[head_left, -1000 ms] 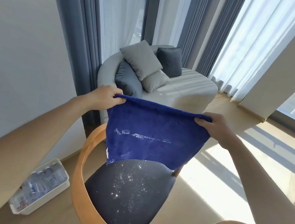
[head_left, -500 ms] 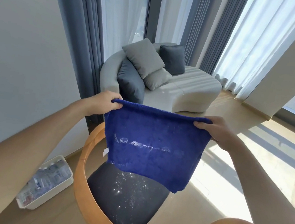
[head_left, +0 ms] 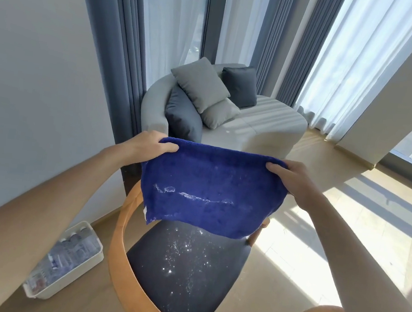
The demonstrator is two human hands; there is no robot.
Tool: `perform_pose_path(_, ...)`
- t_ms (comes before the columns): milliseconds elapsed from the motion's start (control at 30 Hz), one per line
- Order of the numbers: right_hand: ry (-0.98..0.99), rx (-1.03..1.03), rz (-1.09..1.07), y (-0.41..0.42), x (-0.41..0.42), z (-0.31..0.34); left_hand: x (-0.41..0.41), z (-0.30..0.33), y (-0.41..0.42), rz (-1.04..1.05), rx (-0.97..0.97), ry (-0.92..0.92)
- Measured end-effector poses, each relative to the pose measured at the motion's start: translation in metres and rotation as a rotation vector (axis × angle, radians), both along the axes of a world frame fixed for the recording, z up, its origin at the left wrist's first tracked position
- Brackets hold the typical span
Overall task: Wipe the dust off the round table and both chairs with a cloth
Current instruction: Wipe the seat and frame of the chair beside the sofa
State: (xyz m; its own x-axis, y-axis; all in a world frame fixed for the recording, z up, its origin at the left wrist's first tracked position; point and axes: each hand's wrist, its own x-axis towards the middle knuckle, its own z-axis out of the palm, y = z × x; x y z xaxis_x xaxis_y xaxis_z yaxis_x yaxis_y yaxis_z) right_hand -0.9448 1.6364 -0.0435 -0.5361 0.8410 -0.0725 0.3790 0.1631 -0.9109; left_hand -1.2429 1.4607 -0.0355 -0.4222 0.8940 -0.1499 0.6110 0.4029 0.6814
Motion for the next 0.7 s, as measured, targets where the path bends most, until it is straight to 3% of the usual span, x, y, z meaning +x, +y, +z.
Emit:
perform_pose_path(233,-0.011,0.004,-0.027,-0.007,-0.012,0.001,-0.009,-0.001,-0.002,-0.047,0.004,0.073)
perform_pose_path(467,-0.042,0.009,-0.046,-0.011,-0.023,-0.001,-0.009,-0.008,0.003,0.004,-0.041,0.032)
perform_pose_path(700,-0.049,0.017,0.041,-0.005,-0.017,0.004,-0.019,-0.004,-0.003,-0.115,-0.012,0.043)
